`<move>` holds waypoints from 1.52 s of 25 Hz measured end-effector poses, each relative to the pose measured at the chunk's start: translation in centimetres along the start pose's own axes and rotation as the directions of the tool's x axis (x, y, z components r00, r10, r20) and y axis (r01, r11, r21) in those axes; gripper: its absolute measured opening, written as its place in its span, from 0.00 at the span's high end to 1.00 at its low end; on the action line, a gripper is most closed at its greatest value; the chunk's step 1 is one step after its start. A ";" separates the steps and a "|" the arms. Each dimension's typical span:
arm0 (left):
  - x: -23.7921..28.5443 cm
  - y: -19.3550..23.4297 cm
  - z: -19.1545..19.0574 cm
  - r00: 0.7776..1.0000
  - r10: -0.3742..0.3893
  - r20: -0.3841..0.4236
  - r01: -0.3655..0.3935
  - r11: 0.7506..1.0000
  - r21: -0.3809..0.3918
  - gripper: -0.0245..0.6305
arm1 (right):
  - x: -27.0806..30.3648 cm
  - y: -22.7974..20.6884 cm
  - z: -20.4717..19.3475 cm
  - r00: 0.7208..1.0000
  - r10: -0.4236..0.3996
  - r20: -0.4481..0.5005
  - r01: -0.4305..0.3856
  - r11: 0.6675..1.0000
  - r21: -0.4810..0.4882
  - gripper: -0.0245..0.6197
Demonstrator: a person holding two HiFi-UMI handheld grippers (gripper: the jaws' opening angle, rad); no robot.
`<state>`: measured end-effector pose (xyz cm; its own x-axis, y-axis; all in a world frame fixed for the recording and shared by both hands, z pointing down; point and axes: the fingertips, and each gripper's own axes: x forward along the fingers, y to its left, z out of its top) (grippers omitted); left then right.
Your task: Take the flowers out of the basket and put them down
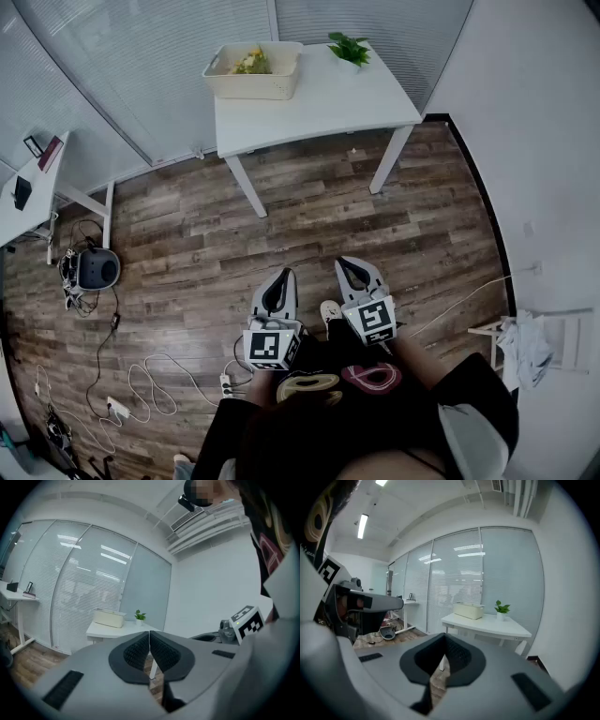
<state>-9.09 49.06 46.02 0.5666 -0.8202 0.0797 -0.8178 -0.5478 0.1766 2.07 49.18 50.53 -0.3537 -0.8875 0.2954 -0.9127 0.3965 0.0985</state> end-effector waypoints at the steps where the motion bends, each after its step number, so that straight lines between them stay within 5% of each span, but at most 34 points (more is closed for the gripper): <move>1: 0.2 0.0 0.0 1.000 0.000 -0.002 0.000 1.000 0.000 0.93 | 0.1 -0.1 0.0 1.000 -0.001 0.003 0.001 1.000 0.004 0.95; 22: 7.1 -2.3 -1.4 0.996 0.091 0.006 -0.091 0.996 -0.007 0.93 | 4.0 -9.5 -0.6 0.997 0.065 0.040 -0.069 0.990 0.121 0.95; 38: 10.9 0.6 -1.3 0.995 0.096 0.026 -0.094 0.995 -0.044 0.93 | 6.6 -10.9 -0.9 0.998 0.061 0.006 -0.061 0.992 0.114 0.95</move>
<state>-3.30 40.03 48.24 0.4829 -0.8728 0.0706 -0.8624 -0.4600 0.2114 9.84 39.22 52.28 -0.4099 -0.8631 0.2949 -0.9067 0.4209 -0.0284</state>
